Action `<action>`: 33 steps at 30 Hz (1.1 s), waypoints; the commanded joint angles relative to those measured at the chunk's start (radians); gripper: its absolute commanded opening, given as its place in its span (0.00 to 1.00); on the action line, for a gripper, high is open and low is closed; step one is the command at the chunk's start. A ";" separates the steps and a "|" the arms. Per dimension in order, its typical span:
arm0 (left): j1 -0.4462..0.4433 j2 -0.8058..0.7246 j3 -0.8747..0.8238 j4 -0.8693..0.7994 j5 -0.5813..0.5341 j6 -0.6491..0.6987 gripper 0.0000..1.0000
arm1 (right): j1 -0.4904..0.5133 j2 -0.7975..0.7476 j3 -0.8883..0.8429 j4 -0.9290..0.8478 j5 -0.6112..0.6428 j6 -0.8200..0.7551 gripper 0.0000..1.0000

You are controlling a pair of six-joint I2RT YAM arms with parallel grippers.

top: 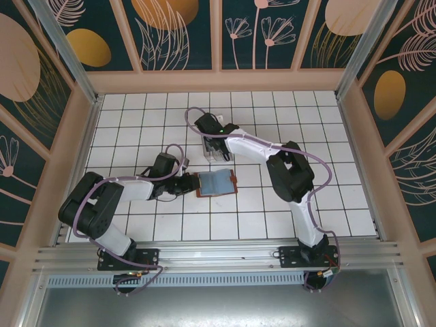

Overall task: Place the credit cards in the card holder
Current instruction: Pick up the credit card from the storage box.

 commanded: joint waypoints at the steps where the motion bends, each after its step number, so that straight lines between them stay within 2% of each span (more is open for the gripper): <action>1: 0.005 0.009 -0.006 0.033 0.011 0.007 0.24 | 0.014 0.000 0.062 -0.077 0.095 0.025 0.67; 5: 0.004 0.014 0.000 0.017 0.008 0.024 0.24 | 0.022 -0.016 0.052 -0.071 0.119 0.022 0.65; 11: 0.004 0.001 -0.003 -0.017 -0.005 0.044 0.24 | 0.028 -0.019 0.026 -0.070 0.122 0.035 0.56; 28: 0.004 -0.001 -0.013 -0.005 -0.001 0.031 0.24 | 0.039 -0.052 0.000 -0.071 0.087 0.024 0.12; 33: 0.004 -0.003 -0.016 0.004 0.001 0.020 0.24 | 0.040 -0.064 0.000 -0.081 0.080 0.021 0.04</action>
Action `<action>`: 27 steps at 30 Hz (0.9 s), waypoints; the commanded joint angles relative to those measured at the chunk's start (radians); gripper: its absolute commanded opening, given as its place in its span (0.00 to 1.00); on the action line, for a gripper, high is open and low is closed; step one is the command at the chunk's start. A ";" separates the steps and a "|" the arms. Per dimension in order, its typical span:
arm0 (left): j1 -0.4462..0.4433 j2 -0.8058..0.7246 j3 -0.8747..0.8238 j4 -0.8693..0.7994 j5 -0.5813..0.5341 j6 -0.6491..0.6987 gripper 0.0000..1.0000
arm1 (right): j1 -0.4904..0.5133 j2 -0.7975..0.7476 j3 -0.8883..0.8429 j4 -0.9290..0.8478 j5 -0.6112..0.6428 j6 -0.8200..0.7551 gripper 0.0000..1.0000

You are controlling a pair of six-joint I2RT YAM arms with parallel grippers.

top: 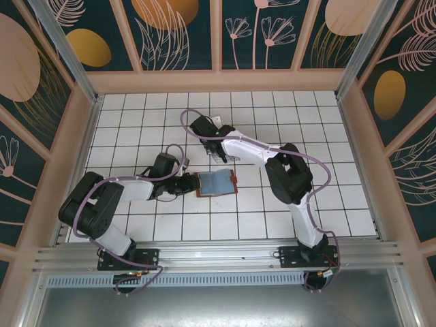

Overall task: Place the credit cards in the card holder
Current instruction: Pick up the credit card from the storage box.

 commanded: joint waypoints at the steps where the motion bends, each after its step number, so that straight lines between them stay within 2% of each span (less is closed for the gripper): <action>1: 0.004 0.001 -0.008 -0.007 0.001 0.015 0.24 | 0.005 -0.073 -0.026 -0.025 -0.001 -0.003 0.03; 5: 0.004 -0.001 -0.006 -0.017 -0.005 0.016 0.24 | 0.009 -0.105 -0.041 -0.008 -0.035 -0.023 0.00; 8: 0.006 0.006 -0.002 -0.022 -0.007 0.022 0.23 | 0.020 -0.179 -0.122 0.063 -0.064 -0.047 0.00; 16: 0.005 0.021 0.019 -0.060 -0.007 0.041 0.20 | -0.015 -0.460 -0.482 0.372 -0.328 -0.103 0.00; 23: 0.005 0.010 0.013 -0.073 -0.020 0.043 0.20 | -0.100 -0.652 -0.765 0.547 -0.626 -0.067 0.00; 27: 0.005 0.015 0.010 -0.069 -0.015 0.039 0.20 | -0.179 -0.687 -0.918 0.681 -0.895 0.008 0.00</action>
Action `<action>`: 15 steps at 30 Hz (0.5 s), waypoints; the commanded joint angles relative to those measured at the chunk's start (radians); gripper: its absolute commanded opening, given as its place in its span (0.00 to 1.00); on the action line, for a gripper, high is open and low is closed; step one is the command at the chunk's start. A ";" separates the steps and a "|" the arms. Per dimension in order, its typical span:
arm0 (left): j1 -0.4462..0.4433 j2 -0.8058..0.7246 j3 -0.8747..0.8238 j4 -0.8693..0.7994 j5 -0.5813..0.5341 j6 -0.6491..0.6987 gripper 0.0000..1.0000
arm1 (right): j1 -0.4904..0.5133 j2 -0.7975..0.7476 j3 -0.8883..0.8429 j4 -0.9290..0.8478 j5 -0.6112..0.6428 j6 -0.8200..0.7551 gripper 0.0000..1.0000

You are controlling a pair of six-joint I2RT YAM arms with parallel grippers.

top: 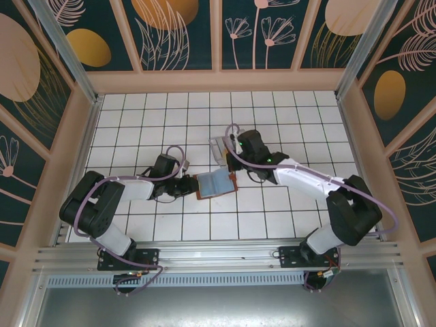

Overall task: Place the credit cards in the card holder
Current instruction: Insert the credit card into the card slot.

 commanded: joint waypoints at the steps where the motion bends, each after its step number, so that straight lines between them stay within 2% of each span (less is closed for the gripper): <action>1: 0.004 0.004 0.008 -0.027 -0.013 0.021 0.20 | -0.049 -0.024 -0.105 0.179 -0.296 0.071 0.00; 7: 0.005 0.011 0.022 -0.044 -0.015 0.032 0.18 | -0.063 0.015 -0.186 0.305 -0.442 0.145 0.00; 15: 0.005 -0.005 0.002 -0.023 -0.022 0.020 0.18 | -0.074 0.105 -0.239 0.453 -0.515 0.236 0.00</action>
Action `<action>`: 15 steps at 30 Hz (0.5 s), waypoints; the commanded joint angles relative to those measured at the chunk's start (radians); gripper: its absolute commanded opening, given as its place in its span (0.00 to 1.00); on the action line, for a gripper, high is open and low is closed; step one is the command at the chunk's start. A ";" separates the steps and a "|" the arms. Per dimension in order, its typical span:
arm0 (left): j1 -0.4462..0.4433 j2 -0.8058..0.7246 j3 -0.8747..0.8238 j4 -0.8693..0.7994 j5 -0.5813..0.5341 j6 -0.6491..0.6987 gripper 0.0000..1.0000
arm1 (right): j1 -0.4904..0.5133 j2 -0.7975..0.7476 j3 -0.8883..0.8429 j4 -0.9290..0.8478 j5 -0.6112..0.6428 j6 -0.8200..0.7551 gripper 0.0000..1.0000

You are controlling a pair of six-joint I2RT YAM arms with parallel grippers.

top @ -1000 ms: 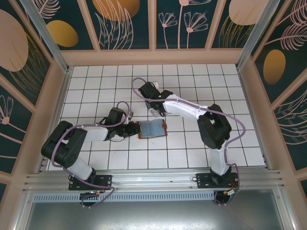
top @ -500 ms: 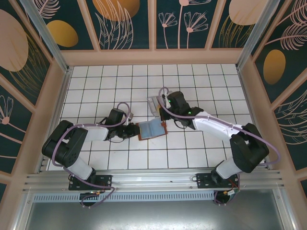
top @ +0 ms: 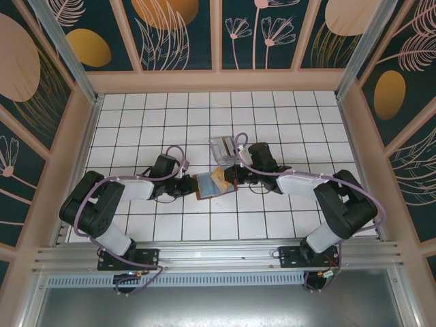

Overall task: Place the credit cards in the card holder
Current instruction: Insert the credit card into the card slot.

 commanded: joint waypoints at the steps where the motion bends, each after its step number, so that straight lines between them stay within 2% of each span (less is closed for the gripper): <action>1: 0.005 -0.006 -0.002 -0.017 -0.016 0.017 0.18 | -0.011 0.039 -0.029 0.129 -0.076 0.054 0.00; 5: 0.004 0.009 0.013 -0.029 -0.004 0.024 0.17 | -0.014 0.070 -0.065 0.190 -0.061 0.075 0.00; 8: 0.004 0.009 0.013 -0.031 -0.015 0.027 0.15 | -0.020 0.102 -0.054 0.169 -0.048 0.070 0.00; 15: 0.005 0.029 0.022 -0.039 -0.020 0.027 0.01 | -0.039 0.118 -0.090 0.227 -0.058 0.110 0.00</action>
